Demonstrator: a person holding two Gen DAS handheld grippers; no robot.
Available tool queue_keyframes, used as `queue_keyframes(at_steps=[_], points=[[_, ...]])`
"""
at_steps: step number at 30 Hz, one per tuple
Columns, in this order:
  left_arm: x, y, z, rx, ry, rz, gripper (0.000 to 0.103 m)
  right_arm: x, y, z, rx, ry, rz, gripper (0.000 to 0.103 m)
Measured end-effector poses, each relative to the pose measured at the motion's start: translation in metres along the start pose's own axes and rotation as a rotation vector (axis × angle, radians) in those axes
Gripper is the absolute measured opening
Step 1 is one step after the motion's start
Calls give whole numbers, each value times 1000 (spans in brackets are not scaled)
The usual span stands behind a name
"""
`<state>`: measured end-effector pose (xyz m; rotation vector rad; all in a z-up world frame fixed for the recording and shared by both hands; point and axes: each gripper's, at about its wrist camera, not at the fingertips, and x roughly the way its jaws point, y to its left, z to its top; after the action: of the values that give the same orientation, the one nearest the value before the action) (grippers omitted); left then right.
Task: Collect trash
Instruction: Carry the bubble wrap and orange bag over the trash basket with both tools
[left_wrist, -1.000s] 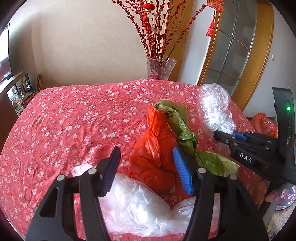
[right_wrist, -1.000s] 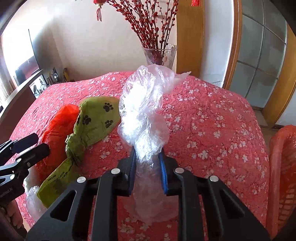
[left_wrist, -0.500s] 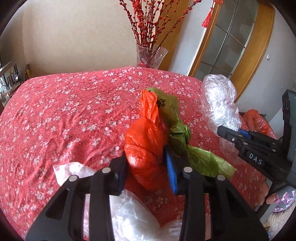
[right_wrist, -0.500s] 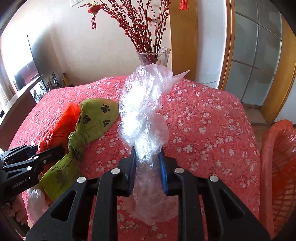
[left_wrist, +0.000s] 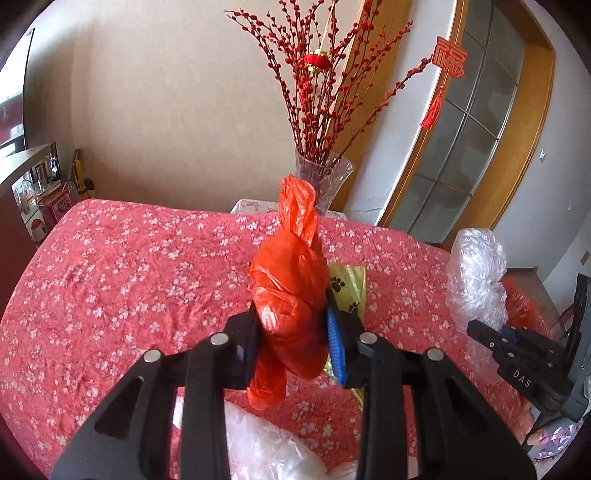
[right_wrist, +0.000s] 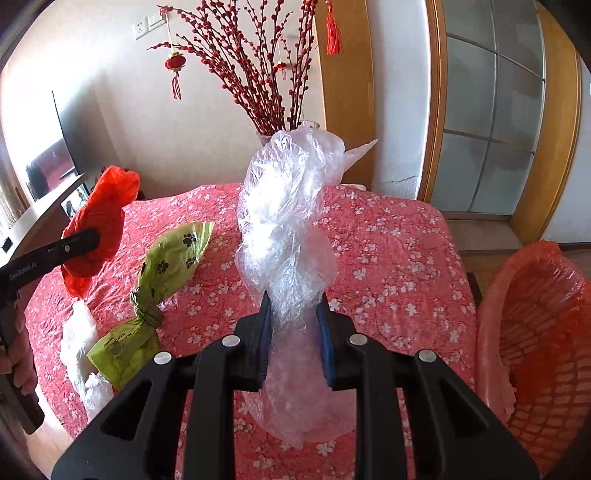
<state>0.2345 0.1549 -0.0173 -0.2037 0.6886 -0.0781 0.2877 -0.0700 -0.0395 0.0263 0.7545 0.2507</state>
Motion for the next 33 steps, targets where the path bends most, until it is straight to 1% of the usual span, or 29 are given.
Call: queue_keyframes(at_steps=[4, 11, 19, 29, 33], points=[[-6, -13, 7, 26, -25, -21, 31, -15, -7, 1, 9, -28, -9, 23], [-10, -46, 13, 58, -38, -71, 31, -42, -24, 0, 31, -81, -31, 23], [-9, -92, 13, 91, -30, -153, 31, -76, -51, -3, 85, -147, -66, 23], [-8, -152, 5, 135, -11, -259, 31, -108, -92, -11, 156, -200, -126, 23], [-6, -181, -1, 157, 0, -302, 31, -123, -111, -17, 189, -225, -158, 23]])
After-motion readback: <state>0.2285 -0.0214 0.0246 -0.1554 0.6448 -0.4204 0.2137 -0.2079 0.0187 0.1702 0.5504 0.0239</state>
